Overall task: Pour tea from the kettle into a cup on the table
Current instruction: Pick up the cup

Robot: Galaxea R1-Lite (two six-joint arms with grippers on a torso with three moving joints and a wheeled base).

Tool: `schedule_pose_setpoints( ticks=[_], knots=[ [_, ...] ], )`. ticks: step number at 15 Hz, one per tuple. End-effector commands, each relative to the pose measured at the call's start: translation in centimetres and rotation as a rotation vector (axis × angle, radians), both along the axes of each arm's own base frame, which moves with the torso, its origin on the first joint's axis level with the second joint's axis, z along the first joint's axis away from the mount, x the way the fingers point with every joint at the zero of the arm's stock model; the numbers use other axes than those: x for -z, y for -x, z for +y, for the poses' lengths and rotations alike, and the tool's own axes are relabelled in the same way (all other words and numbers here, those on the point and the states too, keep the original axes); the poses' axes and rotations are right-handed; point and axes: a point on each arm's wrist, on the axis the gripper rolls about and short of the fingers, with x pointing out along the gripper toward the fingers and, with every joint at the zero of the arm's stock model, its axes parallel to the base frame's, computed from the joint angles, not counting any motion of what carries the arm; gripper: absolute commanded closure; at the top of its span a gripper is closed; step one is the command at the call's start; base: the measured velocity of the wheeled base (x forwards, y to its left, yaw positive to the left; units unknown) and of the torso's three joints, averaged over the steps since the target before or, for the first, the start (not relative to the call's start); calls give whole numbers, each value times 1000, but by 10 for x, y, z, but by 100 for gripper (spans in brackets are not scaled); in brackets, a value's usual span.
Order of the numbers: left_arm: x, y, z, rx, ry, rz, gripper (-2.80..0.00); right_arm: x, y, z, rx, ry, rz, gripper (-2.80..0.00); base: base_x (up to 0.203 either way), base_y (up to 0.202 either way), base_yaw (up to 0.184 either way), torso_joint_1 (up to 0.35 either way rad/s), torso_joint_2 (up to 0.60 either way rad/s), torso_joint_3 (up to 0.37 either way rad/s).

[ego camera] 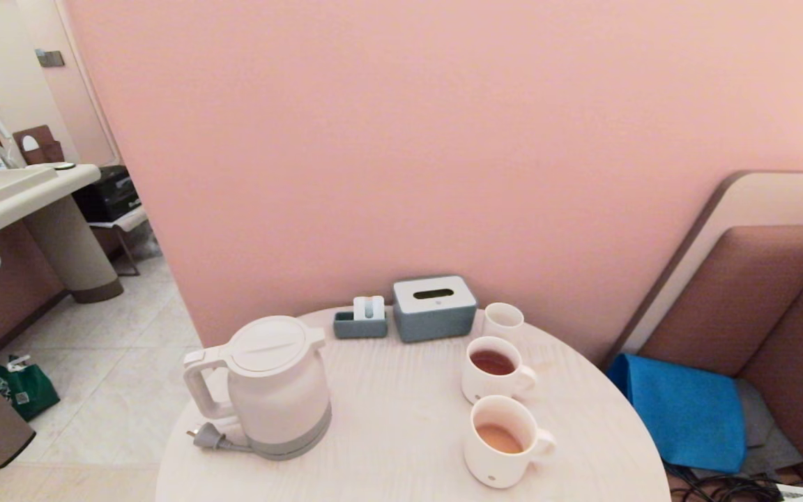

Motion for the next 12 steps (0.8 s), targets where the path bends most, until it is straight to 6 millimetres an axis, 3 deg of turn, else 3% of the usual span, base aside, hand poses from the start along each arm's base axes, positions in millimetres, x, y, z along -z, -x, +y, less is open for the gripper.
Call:
schedule_pose_setpoints(
  ticks=[1,12],
  knots=[
    [0,0,0,-6,50,2,0,0,0,0,0,0,2,0,0,0,0,0,0,0],
    [0,0,0,-19,61,-1,0,0,0,0,0,0,2,0,0,0,0,0,0,0]
  ],
)
